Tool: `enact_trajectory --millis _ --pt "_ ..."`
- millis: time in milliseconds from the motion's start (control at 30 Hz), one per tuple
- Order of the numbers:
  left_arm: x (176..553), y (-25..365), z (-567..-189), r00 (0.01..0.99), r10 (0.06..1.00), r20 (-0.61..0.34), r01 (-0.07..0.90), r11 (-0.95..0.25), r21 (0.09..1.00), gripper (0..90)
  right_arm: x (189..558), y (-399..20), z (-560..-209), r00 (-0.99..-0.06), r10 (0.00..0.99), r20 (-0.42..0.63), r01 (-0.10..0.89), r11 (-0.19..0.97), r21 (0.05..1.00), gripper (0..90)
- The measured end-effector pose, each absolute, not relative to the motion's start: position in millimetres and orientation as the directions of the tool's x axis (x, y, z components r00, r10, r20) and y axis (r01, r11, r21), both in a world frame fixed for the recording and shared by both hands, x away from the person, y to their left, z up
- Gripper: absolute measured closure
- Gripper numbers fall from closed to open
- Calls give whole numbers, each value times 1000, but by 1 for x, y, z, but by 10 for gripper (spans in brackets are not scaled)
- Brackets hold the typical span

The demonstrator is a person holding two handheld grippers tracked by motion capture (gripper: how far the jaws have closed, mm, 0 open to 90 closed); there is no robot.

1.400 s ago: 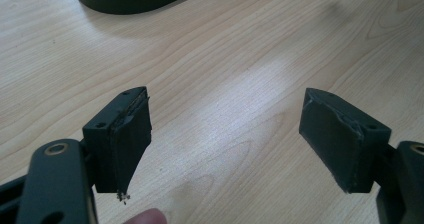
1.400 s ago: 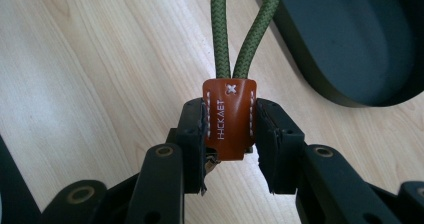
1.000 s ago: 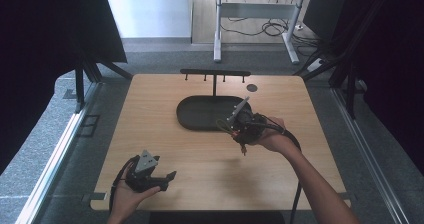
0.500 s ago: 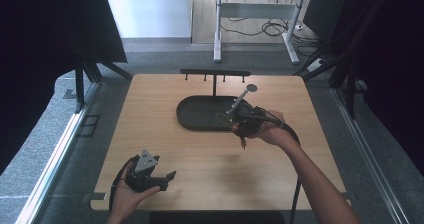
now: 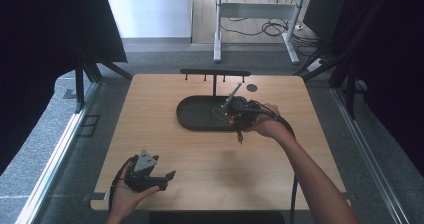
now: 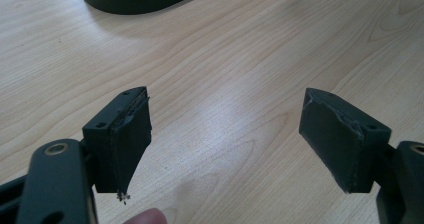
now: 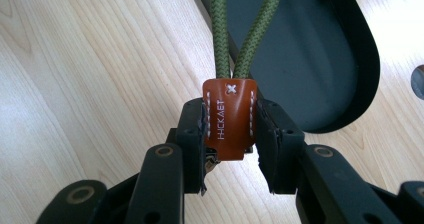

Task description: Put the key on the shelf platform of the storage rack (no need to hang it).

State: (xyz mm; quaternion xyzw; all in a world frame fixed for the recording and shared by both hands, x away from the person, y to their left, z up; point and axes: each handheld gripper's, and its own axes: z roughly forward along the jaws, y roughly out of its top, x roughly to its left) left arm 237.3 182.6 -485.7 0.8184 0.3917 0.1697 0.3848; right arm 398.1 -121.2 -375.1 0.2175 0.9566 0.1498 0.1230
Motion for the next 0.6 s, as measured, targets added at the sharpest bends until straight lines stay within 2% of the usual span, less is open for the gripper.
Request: enact_trajectory --millis 600 --pt "238 186 -485 631 775 -26 512 -391 765 211 425 -109 -368 -871 464 -164 391 855 340 671"
